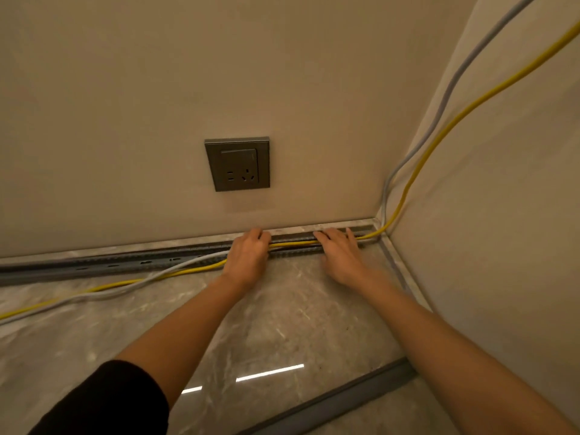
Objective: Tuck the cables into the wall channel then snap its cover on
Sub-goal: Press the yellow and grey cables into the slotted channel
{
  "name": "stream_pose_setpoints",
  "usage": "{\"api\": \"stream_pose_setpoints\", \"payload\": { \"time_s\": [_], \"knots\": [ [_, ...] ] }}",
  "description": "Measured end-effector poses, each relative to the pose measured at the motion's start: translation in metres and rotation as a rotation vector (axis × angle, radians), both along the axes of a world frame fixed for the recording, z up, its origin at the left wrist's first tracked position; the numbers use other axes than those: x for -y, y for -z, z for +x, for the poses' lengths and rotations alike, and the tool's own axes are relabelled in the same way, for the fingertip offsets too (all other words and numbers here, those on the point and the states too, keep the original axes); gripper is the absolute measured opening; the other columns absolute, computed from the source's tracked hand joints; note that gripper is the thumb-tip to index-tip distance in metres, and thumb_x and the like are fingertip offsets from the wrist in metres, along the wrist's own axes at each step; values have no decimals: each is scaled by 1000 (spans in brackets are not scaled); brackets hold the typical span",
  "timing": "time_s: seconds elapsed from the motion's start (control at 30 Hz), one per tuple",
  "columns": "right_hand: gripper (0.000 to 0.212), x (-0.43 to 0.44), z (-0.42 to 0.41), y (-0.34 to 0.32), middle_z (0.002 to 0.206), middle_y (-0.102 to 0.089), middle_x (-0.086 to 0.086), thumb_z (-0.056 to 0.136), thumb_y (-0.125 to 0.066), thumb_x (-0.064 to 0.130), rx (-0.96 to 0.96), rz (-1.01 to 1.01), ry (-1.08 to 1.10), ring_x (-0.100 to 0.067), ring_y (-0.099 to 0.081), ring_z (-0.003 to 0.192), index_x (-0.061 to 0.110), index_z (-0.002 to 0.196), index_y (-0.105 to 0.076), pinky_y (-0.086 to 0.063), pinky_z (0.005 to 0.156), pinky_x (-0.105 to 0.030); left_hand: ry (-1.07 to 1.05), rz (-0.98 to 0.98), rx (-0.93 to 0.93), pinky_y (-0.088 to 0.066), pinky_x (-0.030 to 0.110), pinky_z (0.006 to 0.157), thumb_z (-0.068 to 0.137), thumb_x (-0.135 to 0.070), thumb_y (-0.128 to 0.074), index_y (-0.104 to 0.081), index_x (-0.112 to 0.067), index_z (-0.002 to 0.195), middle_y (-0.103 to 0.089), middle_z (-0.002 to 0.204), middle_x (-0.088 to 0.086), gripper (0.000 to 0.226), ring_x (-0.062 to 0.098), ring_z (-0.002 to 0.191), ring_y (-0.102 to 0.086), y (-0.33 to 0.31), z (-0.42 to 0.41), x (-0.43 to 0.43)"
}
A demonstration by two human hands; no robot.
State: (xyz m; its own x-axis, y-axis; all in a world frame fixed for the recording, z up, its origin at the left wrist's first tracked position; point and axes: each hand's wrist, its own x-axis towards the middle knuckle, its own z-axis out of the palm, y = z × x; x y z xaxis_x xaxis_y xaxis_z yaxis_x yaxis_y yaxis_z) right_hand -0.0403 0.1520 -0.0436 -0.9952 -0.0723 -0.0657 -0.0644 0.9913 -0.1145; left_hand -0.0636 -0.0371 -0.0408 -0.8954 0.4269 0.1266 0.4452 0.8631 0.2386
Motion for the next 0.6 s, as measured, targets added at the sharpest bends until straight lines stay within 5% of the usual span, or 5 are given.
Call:
{"api": "stream_pose_setpoints", "payload": {
  "time_s": [0.3, 0.6],
  "knots": [
    [52, 84, -1, 0, 150, -37, -8, 95, -45, 5, -36, -98, -77, -20, -28, 142, 16, 144, -34, -5, 121, -39, -100, -166, 51, -41, 38, 91, 89, -23, -57, -56, -5, 117, -52, 122, 15, 33, 33, 112, -51, -8, 1, 75],
    [53, 145, -7, 11, 152, -33, -10, 94, -46, 1, -50, -127, -20, -22, -25, 143, 5, 144, -31, -15, 119, -30, -55, -348, -30, -37, 38, 95, 95, -12, -37, -49, -6, 124, -52, 126, 15, 31, 30, 118, -47, 3, 3, 121]
  ]
}}
